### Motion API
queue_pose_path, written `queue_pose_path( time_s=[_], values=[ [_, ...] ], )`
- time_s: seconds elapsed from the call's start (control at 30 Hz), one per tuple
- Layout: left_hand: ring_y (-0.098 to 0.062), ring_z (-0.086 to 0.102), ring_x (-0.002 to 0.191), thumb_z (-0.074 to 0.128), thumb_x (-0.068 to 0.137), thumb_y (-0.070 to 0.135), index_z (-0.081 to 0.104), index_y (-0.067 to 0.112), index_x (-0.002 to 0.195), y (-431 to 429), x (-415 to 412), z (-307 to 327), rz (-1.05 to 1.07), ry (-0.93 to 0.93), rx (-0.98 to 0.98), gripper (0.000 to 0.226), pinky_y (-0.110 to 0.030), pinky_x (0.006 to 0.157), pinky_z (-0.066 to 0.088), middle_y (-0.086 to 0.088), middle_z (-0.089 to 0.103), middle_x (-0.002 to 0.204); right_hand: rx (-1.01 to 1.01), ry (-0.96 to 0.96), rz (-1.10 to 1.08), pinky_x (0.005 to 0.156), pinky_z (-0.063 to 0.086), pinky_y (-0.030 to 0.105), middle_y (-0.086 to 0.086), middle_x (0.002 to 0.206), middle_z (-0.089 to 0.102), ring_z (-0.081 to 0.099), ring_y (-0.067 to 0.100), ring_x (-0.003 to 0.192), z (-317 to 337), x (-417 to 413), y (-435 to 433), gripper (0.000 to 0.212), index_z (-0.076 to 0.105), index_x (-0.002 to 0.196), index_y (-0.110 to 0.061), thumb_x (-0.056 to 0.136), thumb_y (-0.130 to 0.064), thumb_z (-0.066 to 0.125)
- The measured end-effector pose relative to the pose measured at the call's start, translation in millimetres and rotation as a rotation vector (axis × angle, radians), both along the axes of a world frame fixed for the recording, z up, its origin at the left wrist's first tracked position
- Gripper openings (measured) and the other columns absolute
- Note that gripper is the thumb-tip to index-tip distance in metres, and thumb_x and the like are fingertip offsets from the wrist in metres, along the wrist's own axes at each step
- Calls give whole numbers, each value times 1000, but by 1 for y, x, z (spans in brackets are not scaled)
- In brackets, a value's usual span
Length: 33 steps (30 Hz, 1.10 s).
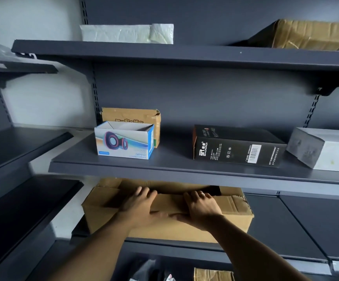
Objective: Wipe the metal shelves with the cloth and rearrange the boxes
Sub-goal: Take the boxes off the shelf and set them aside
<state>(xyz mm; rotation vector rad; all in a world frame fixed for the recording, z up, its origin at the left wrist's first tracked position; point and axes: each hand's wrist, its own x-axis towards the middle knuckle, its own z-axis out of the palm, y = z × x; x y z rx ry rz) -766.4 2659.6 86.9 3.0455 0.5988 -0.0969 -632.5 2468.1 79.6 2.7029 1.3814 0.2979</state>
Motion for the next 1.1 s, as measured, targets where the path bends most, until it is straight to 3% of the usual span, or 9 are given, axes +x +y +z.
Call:
queue_pose_path(
  time_s=[0.1,0.17,0.37,0.5,0.6,0.77,0.87,1.0,1.1],
  values=[
    [-28,31,145,29,83,88,23,28,155,-6,-15,7,-15,9,0,95,-44,112,34,-3,25,160,-19,-16,41,106,40,40,12,148,47,50,32,130,9,-14,-9,130,42,147,-18,57,-98,-7],
    [-28,38,141,19,71,94,28,29,152,-14,-30,18,-11,39,-8,105,-43,110,36,-2,30,157,-15,-14,55,103,41,40,12,146,50,53,33,127,14,-28,-15,128,46,144,-18,58,-98,-5],
    [-29,36,143,36,79,90,31,31,151,-33,-89,52,3,71,-58,93,-45,110,36,2,26,161,-67,8,60,92,46,40,14,139,56,59,35,118,55,-89,-36,122,49,139,-20,59,-98,1],
    [-29,25,149,32,69,99,32,35,150,-50,-134,85,17,88,-145,103,-50,116,29,4,20,165,-90,1,46,77,45,38,13,128,64,64,35,109,90,-141,-60,96,52,134,-22,79,-95,23],
    [-28,16,153,20,48,108,26,34,155,-66,-167,115,16,127,-216,130,-52,120,21,4,9,169,-71,17,29,78,47,39,12,122,67,65,35,107,122,-182,-82,86,54,130,-22,83,-91,31],
    [-29,17,153,27,58,105,28,35,154,-91,-209,161,-25,117,-196,119,-54,119,21,4,9,169,-35,-19,28,76,54,39,9,112,71,68,33,98,158,-225,-110,94,63,117,-24,74,-96,20],
    [-29,15,154,38,69,96,26,32,157,-103,-224,192,-46,95,-218,110,-53,120,19,1,7,169,7,-52,28,68,49,37,7,106,72,69,32,92,183,-239,-122,103,65,111,-24,65,-97,8],
    [-29,17,153,42,72,94,30,31,156,-113,-227,247,-82,-5,-172,106,-52,121,22,0,12,168,69,-110,23,68,54,38,5,97,71,67,28,83,240,-244,-138,101,65,105,-25,66,-98,8],
    [-28,24,151,37,68,98,34,34,153,-120,-227,300,-107,-81,-94,107,-51,118,27,2,19,167,84,-183,21,63,45,34,3,95,69,65,27,81,295,-244,-146,88,63,101,-26,74,-96,17]
  ],
)
